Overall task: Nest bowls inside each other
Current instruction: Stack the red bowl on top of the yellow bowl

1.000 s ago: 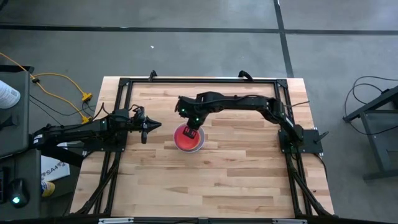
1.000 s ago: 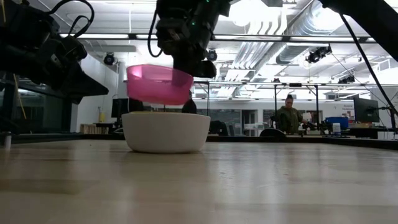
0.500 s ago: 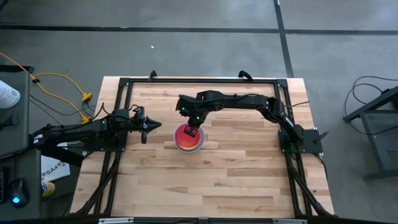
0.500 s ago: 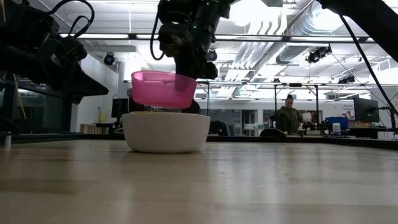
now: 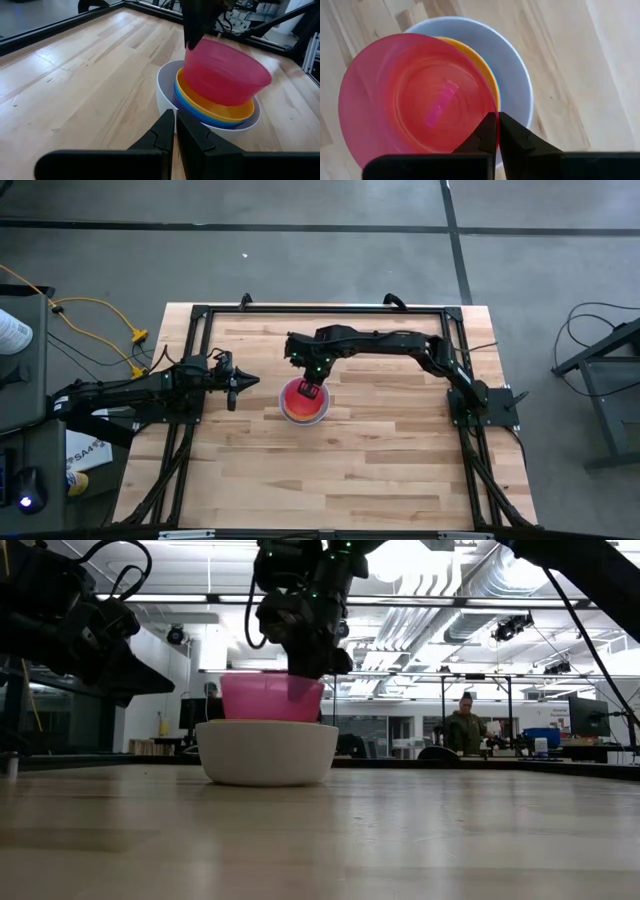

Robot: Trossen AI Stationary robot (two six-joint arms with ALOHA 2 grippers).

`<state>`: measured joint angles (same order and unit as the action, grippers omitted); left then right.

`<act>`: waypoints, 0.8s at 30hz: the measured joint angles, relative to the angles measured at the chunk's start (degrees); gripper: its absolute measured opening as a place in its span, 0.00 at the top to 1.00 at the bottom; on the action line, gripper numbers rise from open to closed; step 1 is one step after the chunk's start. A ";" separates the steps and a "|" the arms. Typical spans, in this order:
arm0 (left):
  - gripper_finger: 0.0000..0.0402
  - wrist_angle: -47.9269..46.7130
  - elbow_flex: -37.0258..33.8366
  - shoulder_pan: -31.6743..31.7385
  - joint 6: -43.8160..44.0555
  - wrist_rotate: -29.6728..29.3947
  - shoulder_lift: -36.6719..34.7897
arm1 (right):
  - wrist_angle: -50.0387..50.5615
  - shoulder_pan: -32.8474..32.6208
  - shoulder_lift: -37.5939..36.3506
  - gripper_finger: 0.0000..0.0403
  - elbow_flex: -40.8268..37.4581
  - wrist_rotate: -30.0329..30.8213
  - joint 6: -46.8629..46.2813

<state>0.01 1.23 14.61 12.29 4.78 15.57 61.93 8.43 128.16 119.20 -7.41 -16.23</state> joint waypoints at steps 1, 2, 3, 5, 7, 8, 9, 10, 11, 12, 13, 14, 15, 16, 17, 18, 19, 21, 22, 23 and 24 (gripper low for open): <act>0.95 0.00 -0.02 0.00 -0.02 0.00 0.00 | -0.16 -0.01 0.25 0.99 0.01 -0.12 0.16; 0.95 0.00 0.00 0.00 -0.02 0.00 0.00 | -0.41 -0.03 0.38 0.99 0.07 -0.25 0.20; 0.95 0.00 0.00 0.01 -0.02 0.00 0.00 | -0.28 0.13 0.47 0.99 0.09 -0.47 0.20; 0.95 0.00 0.00 0.00 -0.02 0.00 0.00 | 0.13 0.20 0.92 0.99 0.09 -0.45 0.75; 0.95 0.00 -0.02 0.00 0.00 0.00 0.00 | -0.26 0.22 1.41 0.99 0.09 -0.51 1.00; 0.95 0.00 -0.02 0.00 -0.02 0.00 0.00 | -0.18 0.24 1.53 0.99 0.07 -0.57 1.05; 0.95 0.00 0.00 0.00 -0.02 0.00 0.00 | -0.25 0.26 1.55 0.99 0.04 -0.56 1.07; 0.95 0.00 0.00 0.00 -0.02 0.00 0.00 | -0.70 0.25 1.59 0.99 0.04 -0.55 1.07; 0.95 0.00 0.00 0.00 -0.02 0.01 0.00 | -1.30 0.24 1.59 0.99 0.09 -0.70 1.09; 0.95 0.00 0.00 0.00 -0.02 0.02 0.00 | -1.76 0.23 1.61 0.99 0.11 -1.22 1.07; 0.95 0.00 0.00 0.00 -0.02 0.02 0.00 | -1.78 0.22 1.68 0.99 0.11 -1.82 1.09; 0.95 0.00 -0.01 0.00 -0.02 0.02 0.00 | -1.70 0.22 1.75 0.99 0.11 -2.04 1.09; 0.95 0.00 -0.02 0.00 -0.02 0.02 0.00 | -1.75 0.22 1.79 0.99 0.11 -2.03 1.09; 0.95 0.00 -0.01 0.00 -0.02 0.02 0.00 | -1.83 0.20 1.79 0.99 0.11 -2.07 1.15; 0.95 0.00 0.00 0.00 -0.02 0.02 0.00 | -1.85 0.19 1.79 0.99 0.11 -2.08 1.27; 0.95 0.00 -0.01 0.00 -0.01 0.02 0.00 | -1.83 0.09 1.79 0.99 0.11 -2.11 1.29; 0.95 0.00 0.00 0.00 -0.02 0.02 0.00 | -1.85 0.02 1.79 0.99 0.11 -2.08 1.36; 0.95 0.00 0.00 0.00 -0.02 0.02 0.00 | -1.84 -0.17 1.79 0.99 0.11 -1.93 1.51; 0.95 0.00 -0.01 0.00 -0.02 0.02 0.00 | -1.89 -0.19 1.79 0.99 0.11 -1.99 1.51; 0.95 0.00 -0.02 0.01 -0.01 0.02 0.00 | -1.94 -0.20 1.79 0.99 0.11 -2.04 1.51; 0.95 0.00 -0.01 0.00 -0.02 0.02 0.00 | -1.93 -0.20 1.79 0.99 0.11 -2.06 1.51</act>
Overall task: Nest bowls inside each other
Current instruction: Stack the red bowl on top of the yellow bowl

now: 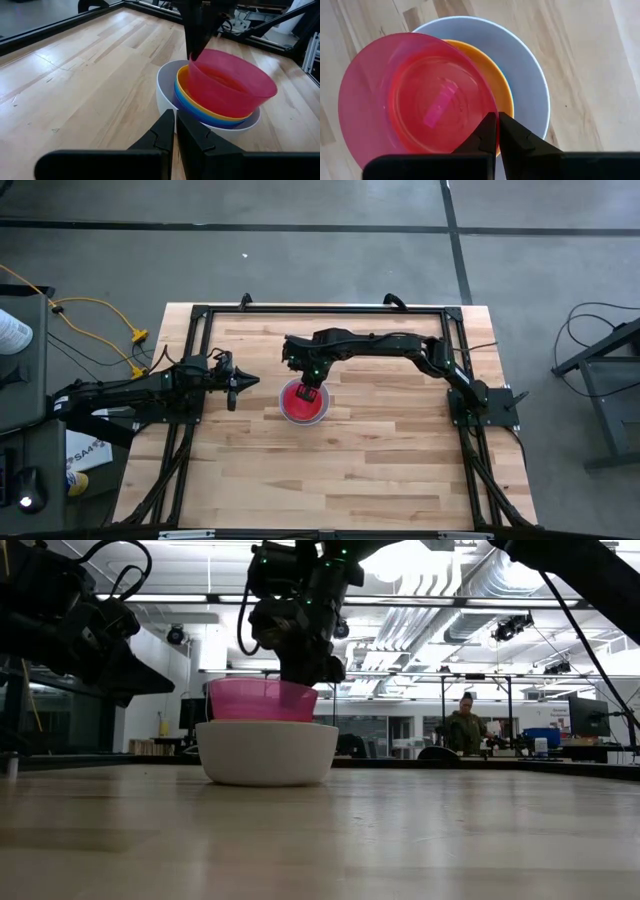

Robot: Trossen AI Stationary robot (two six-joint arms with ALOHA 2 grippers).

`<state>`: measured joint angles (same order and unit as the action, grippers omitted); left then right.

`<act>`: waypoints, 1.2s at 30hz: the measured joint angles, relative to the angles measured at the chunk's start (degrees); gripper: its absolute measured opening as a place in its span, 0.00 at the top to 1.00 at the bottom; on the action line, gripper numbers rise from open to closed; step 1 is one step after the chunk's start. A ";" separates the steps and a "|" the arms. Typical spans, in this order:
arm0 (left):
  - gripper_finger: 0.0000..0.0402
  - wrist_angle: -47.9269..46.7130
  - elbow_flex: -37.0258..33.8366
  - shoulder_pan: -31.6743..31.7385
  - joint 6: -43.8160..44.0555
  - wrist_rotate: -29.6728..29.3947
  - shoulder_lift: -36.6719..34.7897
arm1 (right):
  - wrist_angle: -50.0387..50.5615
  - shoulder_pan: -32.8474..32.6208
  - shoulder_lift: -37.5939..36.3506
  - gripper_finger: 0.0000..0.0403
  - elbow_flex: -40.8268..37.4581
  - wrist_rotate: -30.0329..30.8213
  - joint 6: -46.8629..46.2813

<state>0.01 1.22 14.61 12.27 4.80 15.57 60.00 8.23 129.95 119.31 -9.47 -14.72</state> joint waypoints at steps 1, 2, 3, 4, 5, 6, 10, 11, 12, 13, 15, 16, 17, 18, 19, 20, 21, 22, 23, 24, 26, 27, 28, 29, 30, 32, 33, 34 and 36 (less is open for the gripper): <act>0.95 0.00 0.00 0.00 0.00 0.00 0.00 | 0.03 0.00 0.00 0.99 0.00 0.03 0.00; 0.95 0.00 0.00 0.00 0.00 0.00 0.00 | 0.01 0.00 0.00 0.99 0.00 0.12 0.00; 0.95 0.00 -0.01 0.00 0.02 0.00 0.00 | 0.00 -0.01 0.03 0.99 0.00 0.31 0.00; 0.95 0.00 0.01 0.00 0.01 0.02 0.00 | -0.16 -0.05 0.36 0.99 0.00 0.31 0.00; 0.95 0.00 0.00 0.01 0.00 0.02 0.00 | -0.27 -0.06 0.55 0.99 0.00 0.02 0.00; 0.95 0.00 -0.01 0.00 0.01 0.02 0.00 | -0.23 -0.04 0.79 0.99 0.00 -0.38 -0.04; 0.95 0.00 0.00 0.00 0.00 0.07 0.00 | -1.35 -0.07 2.02 0.99 0.00 -1.51 -0.01; 0.95 0.00 0.01 0.00 0.00 0.07 0.00 | -1.32 -0.08 2.18 0.99 -0.02 -1.75 0.00; 0.95 0.00 0.00 0.00 0.00 0.07 0.00 | -1.63 -0.09 2.46 0.99 -0.02 -1.80 0.00; 0.95 0.00 -0.01 0.00 0.00 0.07 0.00 | -2.34 -0.09 2.57 0.99 -0.02 -1.84 0.03; 0.95 0.00 0.01 0.02 0.00 0.09 0.00 | -2.88 -0.07 2.71 0.99 -0.02 -2.59 0.02; 0.95 0.02 0.01 0.00 0.00 0.09 0.00 | -2.85 -0.07 2.71 0.99 -0.02 -2.69 0.02; 0.95 0.00 0.00 0.01 0.01 0.08 0.00 | -2.85 -0.09 2.71 0.99 -0.02 -2.67 0.05; 0.95 0.00 -0.01 0.00 0.01 0.09 0.00 | -2.88 -0.09 2.71 0.99 -0.02 -2.67 0.22; 0.95 0.00 0.01 0.01 0.02 0.09 -0.01 | -2.86 -0.09 2.71 0.99 -0.02 -2.69 0.43; 0.95 0.02 0.01 0.00 0.00 0.09 0.00 | -2.85 -0.09 2.71 0.99 -0.02 -2.69 0.72; 0.95 0.00 0.00 0.00 0.01 0.09 0.00 | -2.85 -0.08 2.71 0.99 -0.02 -2.69 0.90; 0.95 0.02 0.01 0.00 0.00 0.09 0.00 | -2.85 -0.09 2.71 0.99 -0.02 -2.70 0.99; 0.95 0.00 -0.01 0.00 0.00 0.09 0.00 | -2.85 -0.09 2.71 0.99 -0.02 -2.69 1.06; 0.95 0.02 -0.01 0.01 0.00 0.09 0.00 | -2.85 -0.09 2.71 0.99 -0.02 -2.69 1.07; 0.95 0.02 -0.01 0.01 0.01 0.09 0.00 | -2.85 -0.07 2.71 0.99 -0.02 -2.71 1.30; 0.95 0.02 0.01 0.02 0.02 0.09 0.00 | -2.85 -0.09 2.71 0.99 -0.02 -2.69 1.47; 0.95 0.02 0.01 0.00 0.00 0.09 0.00 | -2.85 -0.09 2.71 0.99 -0.02 -2.76 1.49; 0.95 0.02 0.00 0.02 0.01 0.09 0.00 | -2.85 -0.07 2.71 0.99 -0.02 -2.95 1.53; 0.95 0.02 0.00 0.01 0.00 0.09 0.00 | -2.84 -0.07 2.71 0.99 -0.02 -3.02 1.61; 0.95 0.02 0.01 0.00 0.01 0.09 0.00 | -2.83 -0.07 2.71 0.99 -0.02 -3.04 1.92; 0.95 0.02 0.00 0.01 0.01 0.09 0.00 | -2.85 -0.09 2.71 0.99 -0.02 -3.04 2.00; 0.95 0.02 -0.01 0.01 0.00 0.09 0.00 | -2.83 -0.09 2.71 0.99 -0.02 -3.06 2.10; 0.95 0.02 0.01 0.00 0.00 0.08 0.00 | -2.85 -0.09 2.71 0.99 -0.02 -3.08 2.33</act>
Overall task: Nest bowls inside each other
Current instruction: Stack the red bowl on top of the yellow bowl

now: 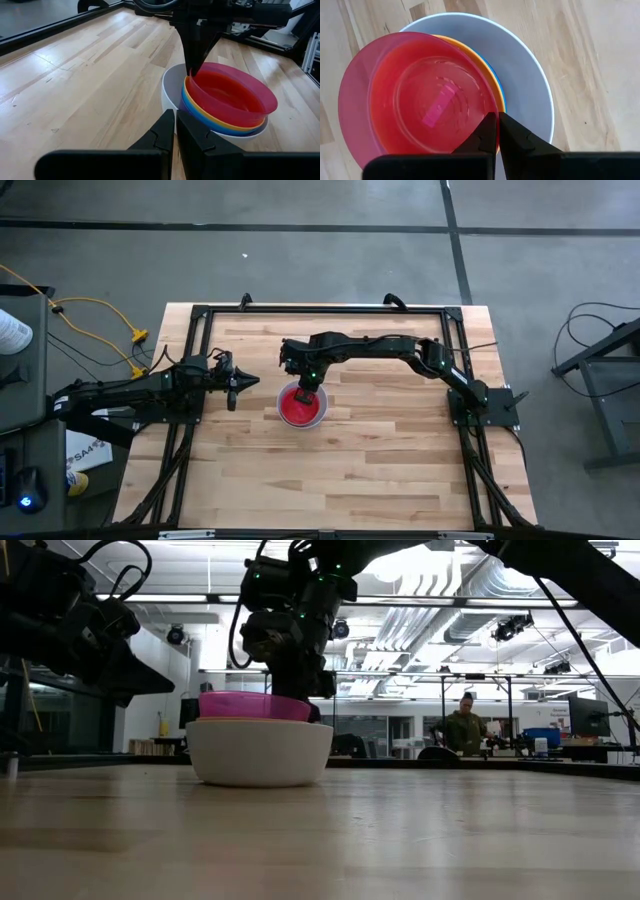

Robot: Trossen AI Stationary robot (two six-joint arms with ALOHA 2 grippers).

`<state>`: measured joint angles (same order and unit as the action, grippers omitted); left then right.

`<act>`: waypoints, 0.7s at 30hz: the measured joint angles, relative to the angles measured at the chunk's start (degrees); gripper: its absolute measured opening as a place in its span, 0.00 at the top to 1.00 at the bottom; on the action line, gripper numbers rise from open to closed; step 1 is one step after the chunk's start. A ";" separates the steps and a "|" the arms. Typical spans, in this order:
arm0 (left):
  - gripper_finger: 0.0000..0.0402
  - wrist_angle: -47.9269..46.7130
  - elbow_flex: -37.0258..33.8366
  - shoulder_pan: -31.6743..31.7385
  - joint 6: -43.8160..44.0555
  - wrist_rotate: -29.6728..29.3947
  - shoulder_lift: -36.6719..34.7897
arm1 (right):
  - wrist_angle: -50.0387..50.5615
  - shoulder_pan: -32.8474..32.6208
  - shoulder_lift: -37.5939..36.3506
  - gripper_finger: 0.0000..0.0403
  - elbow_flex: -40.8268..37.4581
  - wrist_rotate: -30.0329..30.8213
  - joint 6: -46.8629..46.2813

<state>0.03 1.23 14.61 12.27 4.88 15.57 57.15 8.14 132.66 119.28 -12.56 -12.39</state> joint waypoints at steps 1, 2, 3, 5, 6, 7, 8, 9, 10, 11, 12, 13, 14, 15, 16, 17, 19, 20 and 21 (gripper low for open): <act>0.95 0.00 -0.01 0.00 0.01 0.00 0.00 | 0.01 0.02 0.00 0.99 0.00 0.00 0.03; 0.95 0.00 0.00 0.00 0.00 0.00 0.00 | 0.00 0.02 0.00 0.99 0.00 -0.02 0.03; 0.95 0.00 -0.01 0.01 0.00 0.00 0.00 | -0.02 0.02 0.00 0.99 0.00 -0.02 0.07; 0.95 0.00 0.00 0.02 0.00 0.00 0.00 | -0.32 0.01 0.00 0.99 0.00 -0.23 0.22; 0.95 0.00 -0.01 0.02 0.00 0.00 0.00 | -0.53 0.02 0.00 0.99 0.00 -0.53 0.24; 0.95 0.00 0.00 0.00 0.01 0.00 0.00 | -0.79 0.02 0.00 0.99 0.00 -1.01 0.24; 0.95 0.00 -0.02 0.01 0.01 0.00 0.00 | -1.11 0.02 0.00 0.99 0.00 -1.43 0.25; 0.95 0.00 0.00 0.02 0.00 0.00 0.00 | -1.40 0.02 0.00 0.99 0.00 -1.64 0.30; 0.95 0.00 -0.01 0.00 0.00 0.00 0.00 | -1.56 0.00 0.00 0.99 0.00 -1.91 0.38; 0.95 0.00 0.00 0.00 0.00 -0.02 0.00 | -1.62 0.00 0.00 0.99 0.00 -2.44 0.51; 0.95 0.00 0.00 0.00 0.00 -0.02 0.00 | -1.63 0.00 0.00 0.99 0.00 -2.94 0.61; 0.95 0.00 0.00 0.00 0.00 -0.02 0.00 | -1.68 0.02 0.00 0.99 0.00 -3.18 0.64; 0.95 0.00 0.00 0.00 0.00 0.00 0.00 | -1.68 0.00 0.00 0.99 0.00 -3.21 0.64; 0.95 0.00 -0.01 0.00 0.00 -0.02 0.00 | -1.68 0.00 0.00 0.98 0.00 -3.23 0.66; 0.95 0.00 0.00 0.01 0.01 -0.01 0.00 | -1.68 0.01 0.00 0.97 0.00 -3.25 0.66; 0.95 0.00 0.00 0.00 0.00 -0.02 0.00 | -1.68 0.01 0.00 0.95 0.00 -3.23 0.67; 0.95 0.00 -0.01 0.01 0.01 -0.02 0.00 | -1.68 0.00 0.00 0.90 0.00 -3.19 0.65; 0.95 0.00 0.00 0.00 0.01 -0.02 0.00 | -1.68 0.00 0.00 0.87 0.00 -3.16 0.64; 0.95 0.00 -0.01 0.00 0.01 -0.02 0.00 | -1.69 0.00 0.00 0.84 0.00 -2.98 0.62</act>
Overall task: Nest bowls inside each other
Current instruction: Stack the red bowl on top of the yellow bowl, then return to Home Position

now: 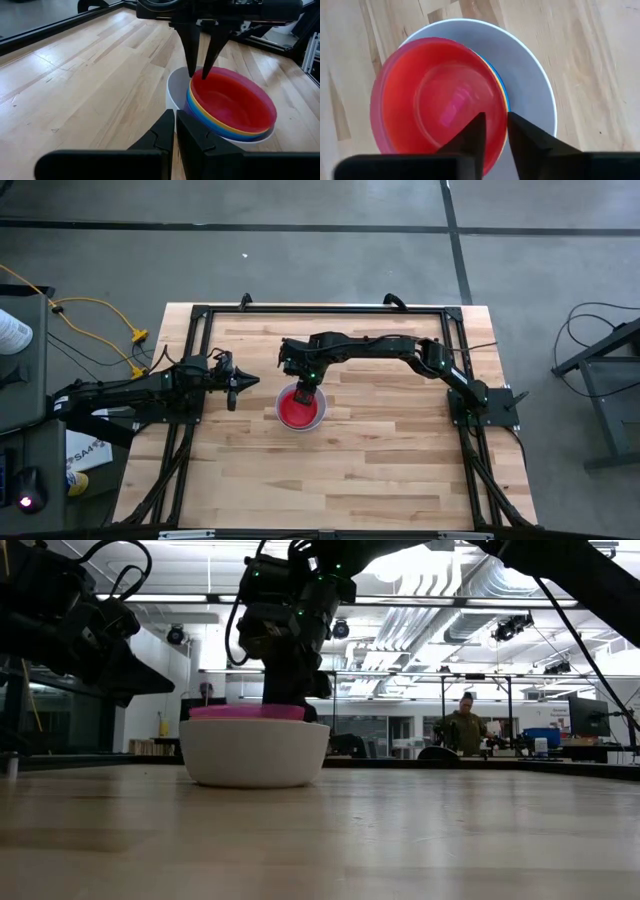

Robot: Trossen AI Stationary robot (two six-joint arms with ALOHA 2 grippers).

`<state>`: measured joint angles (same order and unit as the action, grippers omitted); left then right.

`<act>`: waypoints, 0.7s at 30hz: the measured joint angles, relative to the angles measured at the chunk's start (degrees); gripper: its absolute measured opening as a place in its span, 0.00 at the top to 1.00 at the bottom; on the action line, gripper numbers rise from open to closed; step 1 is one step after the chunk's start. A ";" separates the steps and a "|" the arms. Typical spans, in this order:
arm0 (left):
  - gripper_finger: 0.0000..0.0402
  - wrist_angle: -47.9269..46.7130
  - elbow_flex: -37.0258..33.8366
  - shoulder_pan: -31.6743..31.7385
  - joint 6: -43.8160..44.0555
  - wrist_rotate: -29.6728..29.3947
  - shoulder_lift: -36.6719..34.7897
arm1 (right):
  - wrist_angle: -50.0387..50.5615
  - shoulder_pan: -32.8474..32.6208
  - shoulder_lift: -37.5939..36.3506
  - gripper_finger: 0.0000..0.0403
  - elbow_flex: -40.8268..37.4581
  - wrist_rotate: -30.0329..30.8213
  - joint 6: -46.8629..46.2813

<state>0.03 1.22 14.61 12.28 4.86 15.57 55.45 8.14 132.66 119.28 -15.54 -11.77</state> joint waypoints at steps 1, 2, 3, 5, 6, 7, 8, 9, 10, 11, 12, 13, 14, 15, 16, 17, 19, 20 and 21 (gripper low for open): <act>0.95 0.00 0.01 0.00 0.00 0.00 0.00 | 0.01 0.00 0.00 0.82 0.00 0.12 -0.02; 0.95 0.00 0.01 0.00 -0.01 0.00 0.00 | 0.00 0.00 0.00 0.79 0.00 0.12 -0.02; 0.95 0.00 0.01 0.01 -0.01 0.00 0.00 | -0.01 0.00 0.00 0.77 0.00 0.16 -0.06; 0.95 0.00 0.01 0.00 -0.01 0.00 0.00 | -0.11 0.00 0.00 0.73 0.00 0.32 -0.46; 0.95 0.00 0.01 0.00 -0.01 0.00 0.00 | -0.30 0.00 0.00 0.72 0.00 0.29 -0.49; 0.95 0.00 0.00 0.01 -0.01 0.00 0.00 | -0.50 0.00 0.00 0.71 0.00 0.35 -0.53; 0.95 0.00 -0.01 0.00 -0.01 0.00 0.00 | -0.73 0.00 0.00 0.69 0.00 0.41 -0.56; 0.95 0.00 0.00 0.00 0.00 0.00 0.00 | -0.95 0.00 0.00 0.69 0.00 0.42 -0.59; 0.95 0.00 0.00 0.00 -0.01 0.00 0.00 | -1.19 0.00 0.00 0.68 0.00 0.43 -0.59; 0.95 0.00 0.00 0.02 0.00 0.00 0.00 | -1.34 0.00 0.00 0.67 0.00 0.49 -0.60; 0.95 0.00 0.00 0.02 0.00 0.00 0.00 | -1.52 0.00 0.00 0.67 0.00 0.49 -0.60; 0.95 0.00 0.01 0.01 0.01 0.00 0.00 | -1.80 0.00 0.00 0.66 0.00 0.51 -0.61; 0.95 0.00 0.01 0.01 0.01 0.00 0.00 | -2.19 0.00 0.00 0.66 0.00 0.53 -0.61; 0.95 0.00 0.01 0.02 0.00 0.00 0.00 | -2.50 0.00 0.00 0.66 0.00 0.53 -0.59; 0.95 0.00 0.00 0.01 -0.01 0.00 0.00 | -2.65 0.00 0.00 0.65 0.00 0.53 -0.59; 0.95 0.00 0.01 0.00 -0.01 0.00 0.00 | -2.70 0.00 0.00 0.65 0.00 0.55 -0.55; 0.95 0.00 -0.01 0.01 0.01 0.00 0.00 | -2.68 0.00 0.00 0.65 0.00 0.57 -0.48; 0.95 0.00 0.00 0.02 0.01 0.00 0.00 | -2.67 0.00 0.00 0.65 0.00 0.58 -0.46; 0.95 0.00 -0.01 0.02 -0.01 0.00 0.00 | -2.68 0.00 0.00 0.65 0.00 0.59 -0.34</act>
<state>0.03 1.21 14.63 12.27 4.86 15.57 52.77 8.14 132.66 119.28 -14.95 -12.11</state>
